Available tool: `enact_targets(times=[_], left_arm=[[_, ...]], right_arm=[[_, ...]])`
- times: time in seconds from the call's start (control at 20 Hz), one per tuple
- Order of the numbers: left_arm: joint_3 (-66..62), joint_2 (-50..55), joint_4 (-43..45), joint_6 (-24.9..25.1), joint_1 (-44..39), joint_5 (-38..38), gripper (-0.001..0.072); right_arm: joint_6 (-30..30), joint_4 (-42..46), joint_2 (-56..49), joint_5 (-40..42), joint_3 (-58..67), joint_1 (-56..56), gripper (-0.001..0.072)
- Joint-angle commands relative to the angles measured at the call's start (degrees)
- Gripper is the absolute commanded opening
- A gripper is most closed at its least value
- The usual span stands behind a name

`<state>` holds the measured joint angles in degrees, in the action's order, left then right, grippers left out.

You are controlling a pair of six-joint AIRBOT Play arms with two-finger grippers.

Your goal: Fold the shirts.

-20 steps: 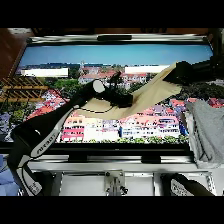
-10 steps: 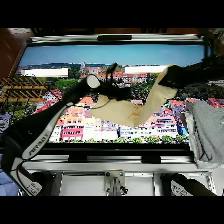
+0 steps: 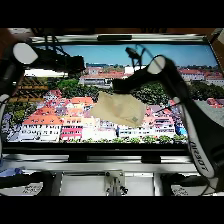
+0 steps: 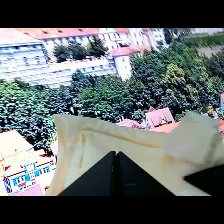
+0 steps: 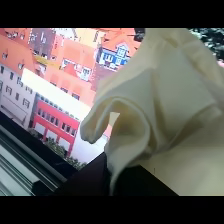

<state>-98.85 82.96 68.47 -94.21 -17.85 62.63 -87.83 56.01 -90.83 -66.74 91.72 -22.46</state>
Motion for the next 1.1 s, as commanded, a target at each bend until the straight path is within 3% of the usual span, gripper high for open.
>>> enact_targets(times=[0.0, 0.05, 0.1, 0.15, 0.2, 0.4, 0.6, 0.7, 0.85, 1.05], left_arm=[[0.0, -3.6, 2.7, -1.7, 1.2, 2.0, 0.0026], [0.0, -3.5, 2.7, -1.7, 0.3, 2.0, 0.0026], [0.1, -3.4, 2.7, -1.7, -0.7, 2.0, 0.0026], [0.3, -3.3, 2.7, -1.6, -1.6, 1.9, 0.0026], [0.7, -3.3, 2.7, -1.6, -2.3, 2.0, 0.0026], [3.6, -3.3, 2.7, -1.5, -3.4, 1.9, 0.0026], [4.0, -3.3, 2.8, -0.4, -2.9, 0.7, 0.0027], [4.0, -3.4, 3.1, 0.5, -2.4, 1.6, 0.0027], [4.0, -3.4, 5.9, 0.5, -1.6, 3.7, 0.0027], [4.2, -3.4, 6.2, 0.4, -1.4, 5.0, 0.0027]], right_arm=[[-0.9, -8.4, -9.8, 7.7, 0.0, -5.2, 0.0062], [-0.9, -11.5, -12.0, 8.8, 0.0, -5.9, 0.0068], [-0.9, -13.5, -13.7, 10.1, 0.0, -6.3, 0.0231], [-0.6, -15.3, -14.8, 10.9, 0.0, -6.3, 0.0568], [-0.1, -16.4, -15.2, 11.1, 0.0, -5.9, 0.0633], [2.0, -14.4, -11.0, 3.3, 0.0, 0.0, 0.0632], [-0.3, 11.1, -3.5, -15.0, 0.0, 11.8, 0.0633], [0.5, 19.5, -2.9, -26.7, -0.6, 18.6, 0.0632], [1.2, 11.3, -2.9, -30.9, -7.3, 27.0, 0.0633], [8.2, -0.8, -2.9, -16.7, -16.7, 24.7, 0.0633]])
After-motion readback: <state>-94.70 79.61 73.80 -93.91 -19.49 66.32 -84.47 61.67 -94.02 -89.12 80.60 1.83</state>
